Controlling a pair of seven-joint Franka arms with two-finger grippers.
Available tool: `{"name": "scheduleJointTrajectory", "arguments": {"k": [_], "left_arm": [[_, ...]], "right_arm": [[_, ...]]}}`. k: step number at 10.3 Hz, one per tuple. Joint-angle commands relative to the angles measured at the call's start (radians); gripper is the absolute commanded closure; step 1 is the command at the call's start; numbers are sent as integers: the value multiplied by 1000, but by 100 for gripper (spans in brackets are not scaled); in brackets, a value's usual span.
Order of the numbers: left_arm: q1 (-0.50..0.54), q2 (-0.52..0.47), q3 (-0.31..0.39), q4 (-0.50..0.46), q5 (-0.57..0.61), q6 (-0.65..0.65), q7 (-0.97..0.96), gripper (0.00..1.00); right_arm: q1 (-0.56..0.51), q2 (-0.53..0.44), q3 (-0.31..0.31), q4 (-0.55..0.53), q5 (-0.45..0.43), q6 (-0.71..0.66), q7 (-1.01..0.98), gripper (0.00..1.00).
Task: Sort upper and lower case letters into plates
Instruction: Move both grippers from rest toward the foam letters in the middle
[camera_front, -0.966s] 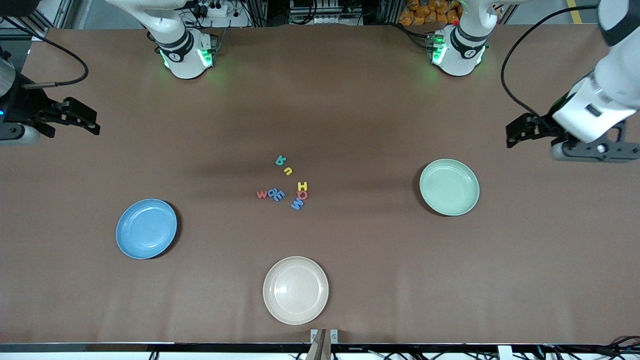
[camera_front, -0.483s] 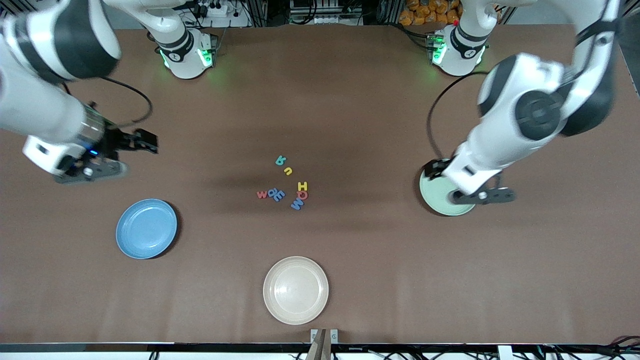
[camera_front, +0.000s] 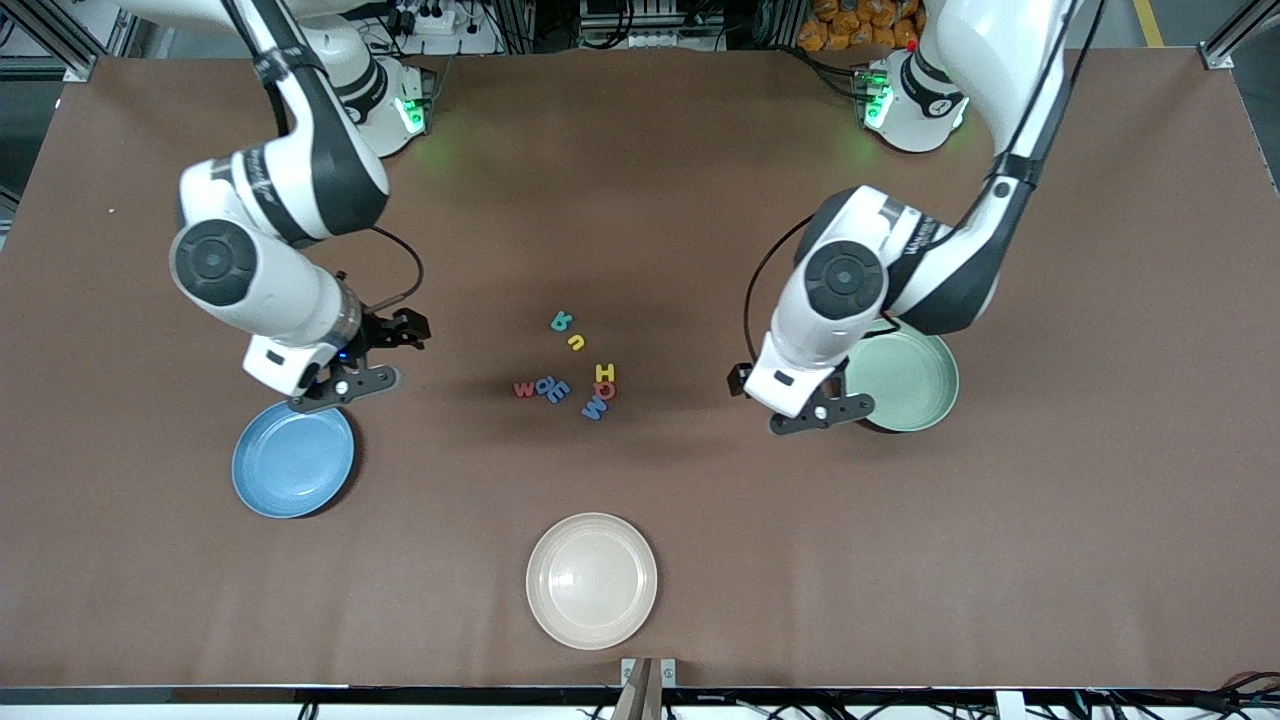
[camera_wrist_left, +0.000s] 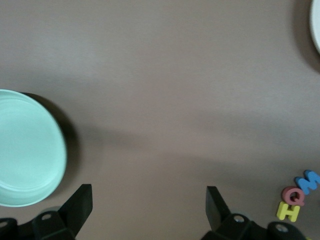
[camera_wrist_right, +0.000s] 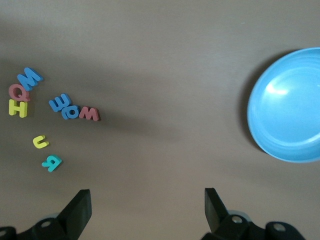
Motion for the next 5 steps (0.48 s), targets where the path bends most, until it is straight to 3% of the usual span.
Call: {"name": "scheduleJointTrajectory", "arguments": {"k": [1, 5], "left_arm": [[-42, 54, 5, 24, 34, 87, -154, 0], [-172, 151, 48, 78, 71, 149, -348, 0]], "right_arm": [[42, 8, -4, -118, 4, 166, 17, 0], [102, 106, -6, -166, -5, 390, 15, 0]]}}
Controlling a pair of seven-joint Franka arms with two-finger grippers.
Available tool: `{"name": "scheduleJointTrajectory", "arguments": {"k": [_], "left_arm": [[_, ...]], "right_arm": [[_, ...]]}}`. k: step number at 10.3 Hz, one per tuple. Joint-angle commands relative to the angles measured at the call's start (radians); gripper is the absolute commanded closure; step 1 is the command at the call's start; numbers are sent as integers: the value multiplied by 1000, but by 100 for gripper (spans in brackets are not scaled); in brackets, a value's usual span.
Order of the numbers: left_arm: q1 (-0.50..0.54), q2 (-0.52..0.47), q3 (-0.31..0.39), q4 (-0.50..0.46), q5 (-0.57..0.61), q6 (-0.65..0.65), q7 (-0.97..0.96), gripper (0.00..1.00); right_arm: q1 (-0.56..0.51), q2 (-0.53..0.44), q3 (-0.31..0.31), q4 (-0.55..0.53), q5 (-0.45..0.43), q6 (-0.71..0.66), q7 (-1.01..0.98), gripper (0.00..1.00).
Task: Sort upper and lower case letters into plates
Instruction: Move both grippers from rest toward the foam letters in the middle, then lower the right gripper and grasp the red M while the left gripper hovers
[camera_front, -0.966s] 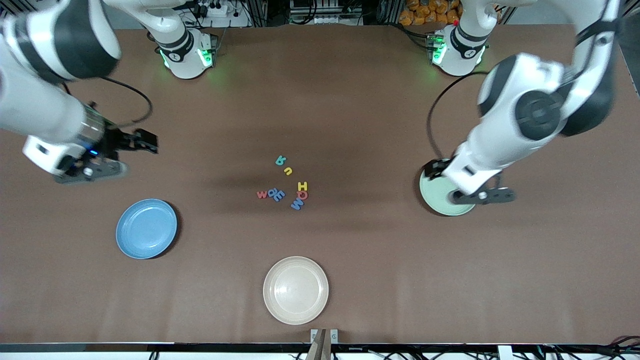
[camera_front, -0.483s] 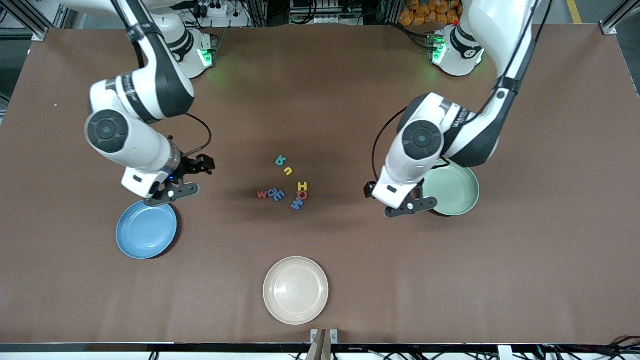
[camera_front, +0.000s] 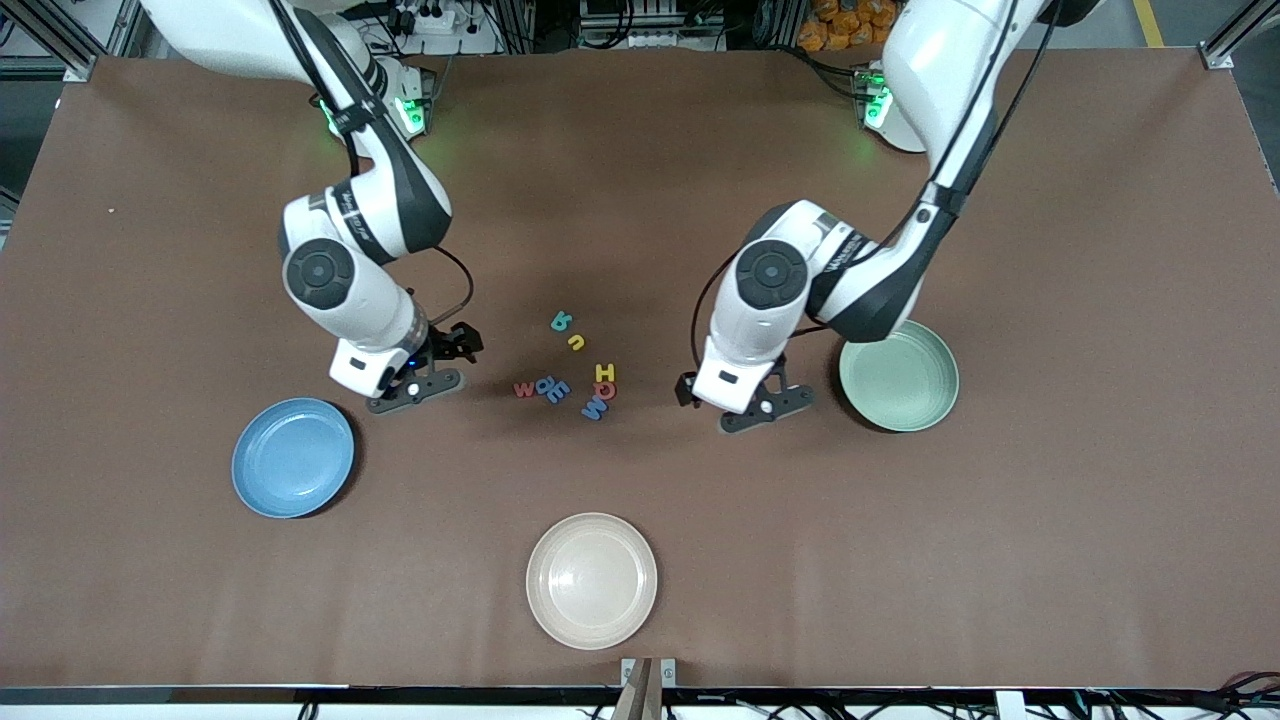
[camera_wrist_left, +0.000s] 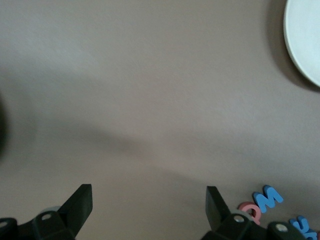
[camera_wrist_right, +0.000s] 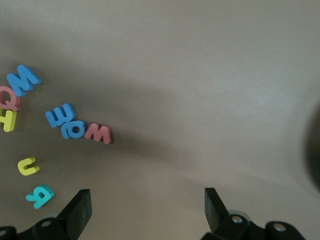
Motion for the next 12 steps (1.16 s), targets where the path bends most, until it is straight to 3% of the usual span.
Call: {"name": "scheduleJointTrajectory", "arguments": {"k": [1, 4, 8, 12], "left_arm": [[-97, 48, 49, 53, 58, 6, -182, 0], [-168, 77, 60, 53, 66, 6, -325, 0], [-332, 138, 181, 56, 66, 93, -572, 0], [-373, 199, 215, 137, 83, 138, -603, 0]], "right_arm": [[27, 48, -6, 2, -14, 68, 11, 0], [25, 84, -6, 4, -150, 95, 2, 0], [71, 128, -5, 2, -158, 192, -31, 0], [84, 169, -2, -1, -157, 210, -107, 0]]}}
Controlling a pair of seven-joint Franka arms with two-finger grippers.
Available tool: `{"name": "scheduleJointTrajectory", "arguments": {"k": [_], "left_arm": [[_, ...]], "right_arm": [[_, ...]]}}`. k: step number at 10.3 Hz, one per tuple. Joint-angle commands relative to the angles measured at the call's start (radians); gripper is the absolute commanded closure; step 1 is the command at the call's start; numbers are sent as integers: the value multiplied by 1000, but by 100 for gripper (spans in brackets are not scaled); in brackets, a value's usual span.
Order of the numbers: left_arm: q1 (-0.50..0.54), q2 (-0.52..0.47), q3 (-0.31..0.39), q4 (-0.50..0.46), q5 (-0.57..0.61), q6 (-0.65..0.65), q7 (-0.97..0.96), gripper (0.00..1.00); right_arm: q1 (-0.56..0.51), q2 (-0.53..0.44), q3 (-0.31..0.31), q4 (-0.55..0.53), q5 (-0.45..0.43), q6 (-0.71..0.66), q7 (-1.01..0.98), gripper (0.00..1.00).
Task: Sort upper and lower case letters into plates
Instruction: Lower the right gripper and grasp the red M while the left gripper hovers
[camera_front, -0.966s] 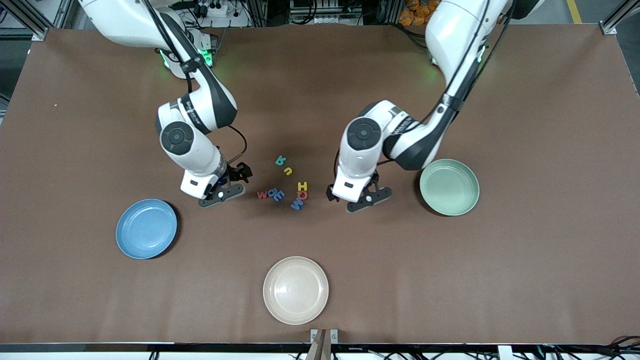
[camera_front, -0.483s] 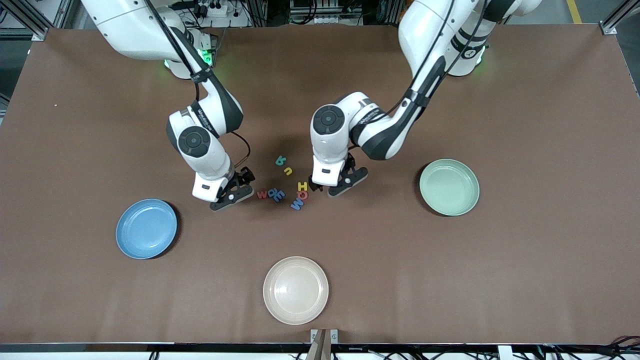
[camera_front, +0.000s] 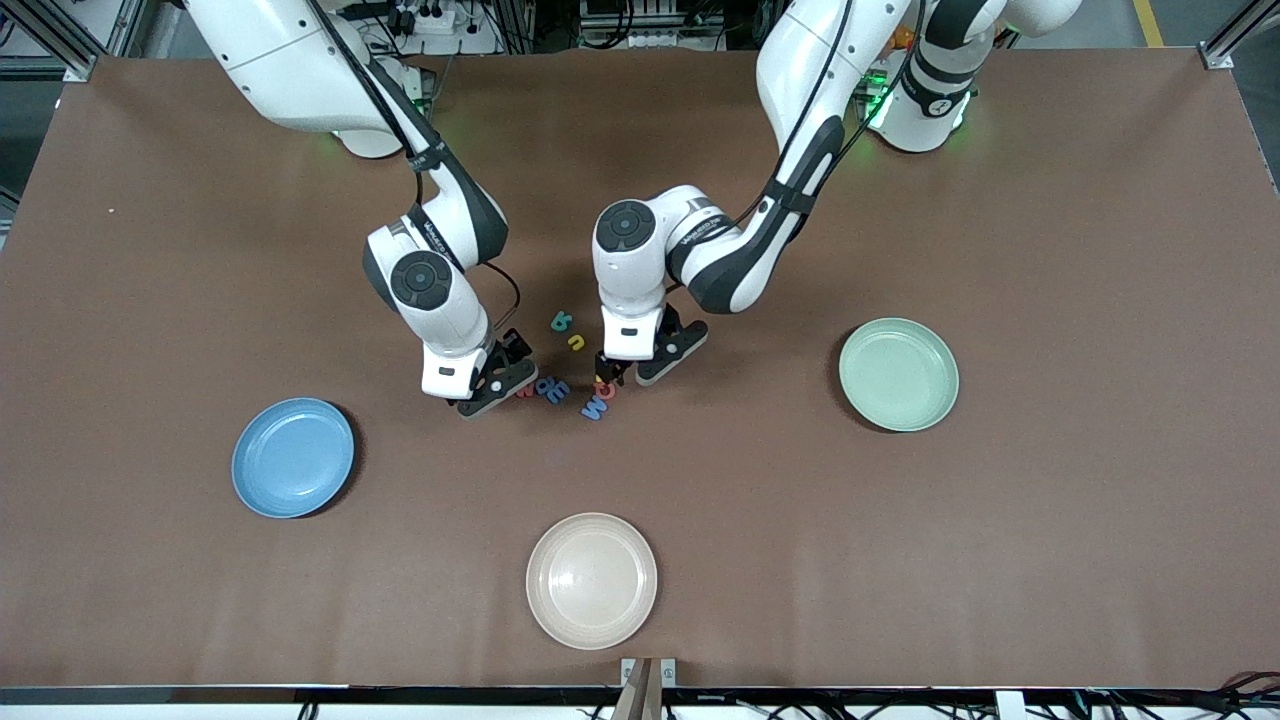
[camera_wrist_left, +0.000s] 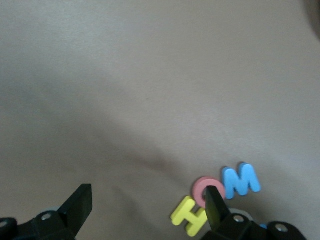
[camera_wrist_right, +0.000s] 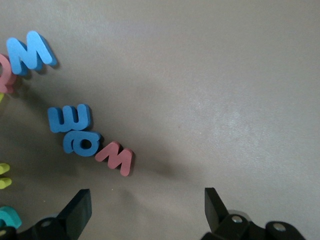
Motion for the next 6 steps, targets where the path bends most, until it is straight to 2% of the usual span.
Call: {"name": "scheduleJointTrajectory", "arguments": {"k": [1, 4, 6], "left_arm": [[-39, 40, 46, 69, 80, 11, -7, 0], [-38, 32, 46, 67, 121, 47, 175, 0], [-25, 28, 50, 69, 119, 50, 278, 0]], "right_arm": [[14, 24, 0, 2, -11, 14, -13, 0], [32, 70, -2, 13, -16, 98, -96, 0], [47, 73, -2, 13, -16, 103, -124, 0]]}}
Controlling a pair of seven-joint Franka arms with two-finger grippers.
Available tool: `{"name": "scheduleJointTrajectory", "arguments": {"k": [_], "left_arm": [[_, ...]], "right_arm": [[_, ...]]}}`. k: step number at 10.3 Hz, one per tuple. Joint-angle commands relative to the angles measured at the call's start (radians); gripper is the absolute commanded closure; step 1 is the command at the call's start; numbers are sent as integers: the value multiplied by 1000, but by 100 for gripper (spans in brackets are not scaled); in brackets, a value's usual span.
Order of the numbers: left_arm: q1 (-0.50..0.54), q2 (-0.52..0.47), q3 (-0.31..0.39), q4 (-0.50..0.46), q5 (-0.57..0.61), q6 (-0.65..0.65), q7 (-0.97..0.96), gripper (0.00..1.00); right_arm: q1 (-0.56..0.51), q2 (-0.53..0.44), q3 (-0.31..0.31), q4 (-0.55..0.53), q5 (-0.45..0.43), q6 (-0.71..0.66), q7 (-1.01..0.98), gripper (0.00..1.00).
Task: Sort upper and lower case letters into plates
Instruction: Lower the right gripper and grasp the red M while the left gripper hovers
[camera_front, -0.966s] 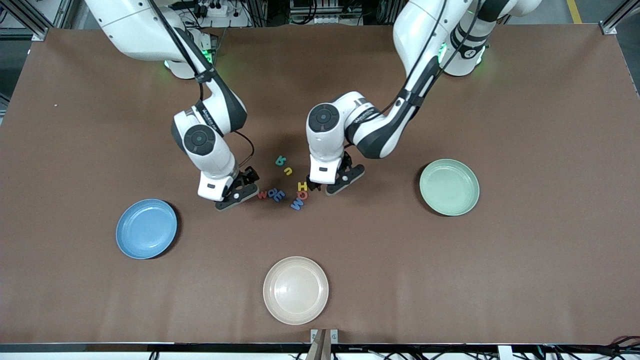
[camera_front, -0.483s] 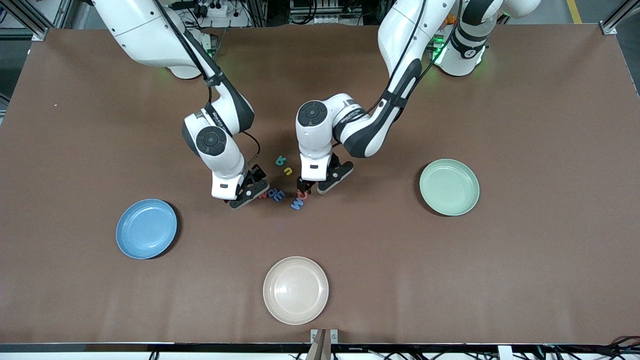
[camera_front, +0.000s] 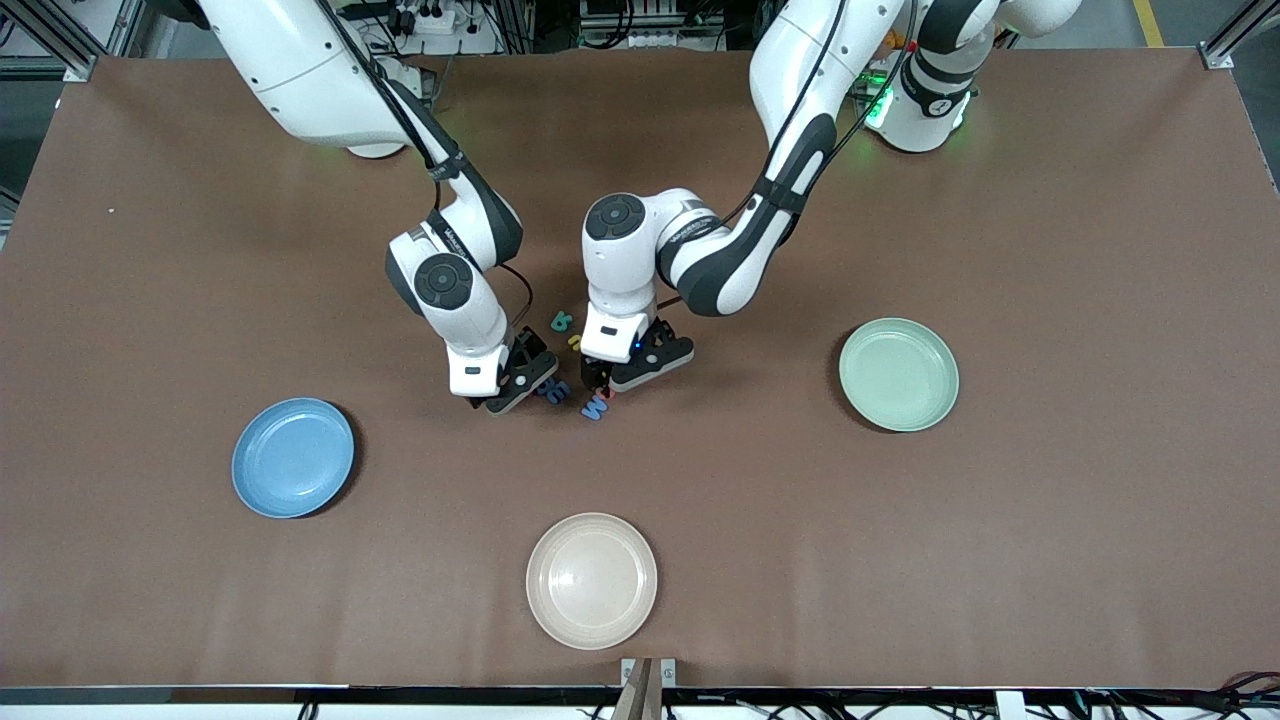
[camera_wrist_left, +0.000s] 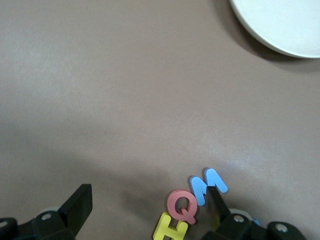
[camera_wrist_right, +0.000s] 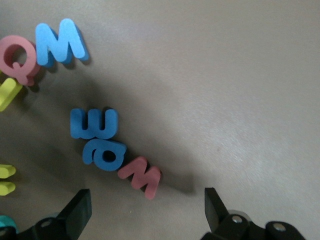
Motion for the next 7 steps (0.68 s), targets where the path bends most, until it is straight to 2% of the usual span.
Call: {"name": "scheduleJointTrajectory", "arguments": {"k": [1, 7], "left_arm": [[10, 10, 17, 22, 19, 6, 92, 0], [37, 8, 15, 24, 19, 28, 100, 0]], "right_arm": [[17, 11, -3, 10, -12, 3, -34, 0], [5, 36, -3, 24, -14, 10, -93, 0]]}}
